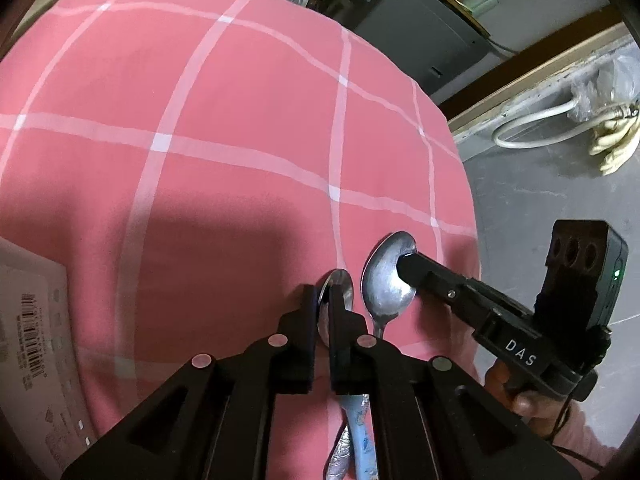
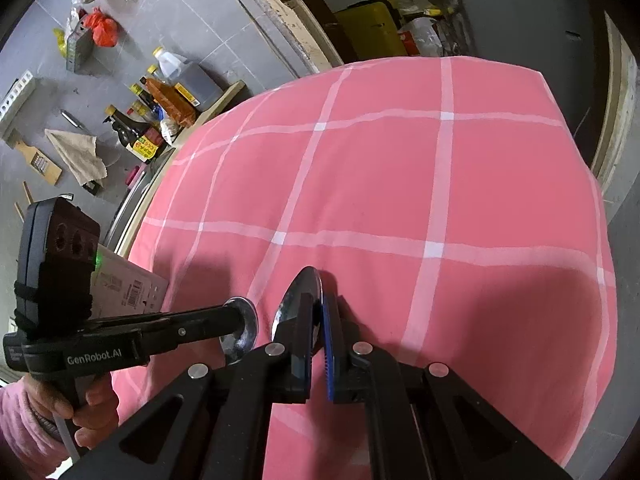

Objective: Organize utensils
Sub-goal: 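Grasp the blue-handled spoon with the left gripper while the right grasps the silver spoon, then lift both spoons and carry them toward the white holder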

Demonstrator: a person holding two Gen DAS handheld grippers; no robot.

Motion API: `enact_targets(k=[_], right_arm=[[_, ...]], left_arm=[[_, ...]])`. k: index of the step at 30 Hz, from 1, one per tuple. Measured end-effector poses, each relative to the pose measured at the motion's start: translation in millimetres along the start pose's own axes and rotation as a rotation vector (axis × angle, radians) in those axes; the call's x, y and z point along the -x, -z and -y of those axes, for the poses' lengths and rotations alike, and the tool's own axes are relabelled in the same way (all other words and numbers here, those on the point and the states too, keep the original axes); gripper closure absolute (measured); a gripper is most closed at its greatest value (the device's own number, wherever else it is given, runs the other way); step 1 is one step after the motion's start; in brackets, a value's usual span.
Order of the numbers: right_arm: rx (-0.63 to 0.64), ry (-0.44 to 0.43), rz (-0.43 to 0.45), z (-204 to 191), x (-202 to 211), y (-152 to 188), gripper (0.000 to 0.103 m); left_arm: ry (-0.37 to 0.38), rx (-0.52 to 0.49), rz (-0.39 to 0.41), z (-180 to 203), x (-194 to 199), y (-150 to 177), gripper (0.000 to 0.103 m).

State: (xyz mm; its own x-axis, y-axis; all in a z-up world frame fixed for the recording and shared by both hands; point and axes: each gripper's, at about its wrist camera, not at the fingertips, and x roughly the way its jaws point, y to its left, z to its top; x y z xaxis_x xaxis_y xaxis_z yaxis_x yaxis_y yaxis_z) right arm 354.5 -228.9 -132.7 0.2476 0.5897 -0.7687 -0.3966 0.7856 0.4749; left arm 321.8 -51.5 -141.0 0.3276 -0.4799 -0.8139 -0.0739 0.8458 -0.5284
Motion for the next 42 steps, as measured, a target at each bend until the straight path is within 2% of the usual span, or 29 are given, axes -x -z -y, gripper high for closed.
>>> enact_targets(k=[8, 18, 22, 25, 33, 38, 42], right_arm=[[-0.015, -0.007, 0.0, 2, 0, 0, 0.098], [-0.026, -0.01, 0.001, 2, -1, 0, 0.098], [-0.025, 0.006, 0.01, -1, 1, 2, 0.098], [-0.02, 0.016, 0.028, -5, 6, 5, 0.099], [-0.027, 0.08, 0.096, -14, 27, 18, 0.1], [-0.023, 0.125, 0.17, -26, 48, 25, 0.1], [0.015, 0.195, 0.256, -46, 69, 30, 0.101]], left_arm=[[0.052, 0.017, -0.024, 1, 3, -3, 0.101], [0.048, -0.037, -0.059, 10, -4, -6, 0.101], [0.013, -0.123, -0.035, 23, -2, -1, 0.103], [0.02, -0.156, -0.031, 29, 0, 3, 0.103], [0.03, -0.208, 0.054, 41, 26, 15, 0.103], [-0.006, -0.27, 0.147, 56, 54, 23, 0.103], [-0.057, -0.308, 0.229, 67, 78, 27, 0.103]])
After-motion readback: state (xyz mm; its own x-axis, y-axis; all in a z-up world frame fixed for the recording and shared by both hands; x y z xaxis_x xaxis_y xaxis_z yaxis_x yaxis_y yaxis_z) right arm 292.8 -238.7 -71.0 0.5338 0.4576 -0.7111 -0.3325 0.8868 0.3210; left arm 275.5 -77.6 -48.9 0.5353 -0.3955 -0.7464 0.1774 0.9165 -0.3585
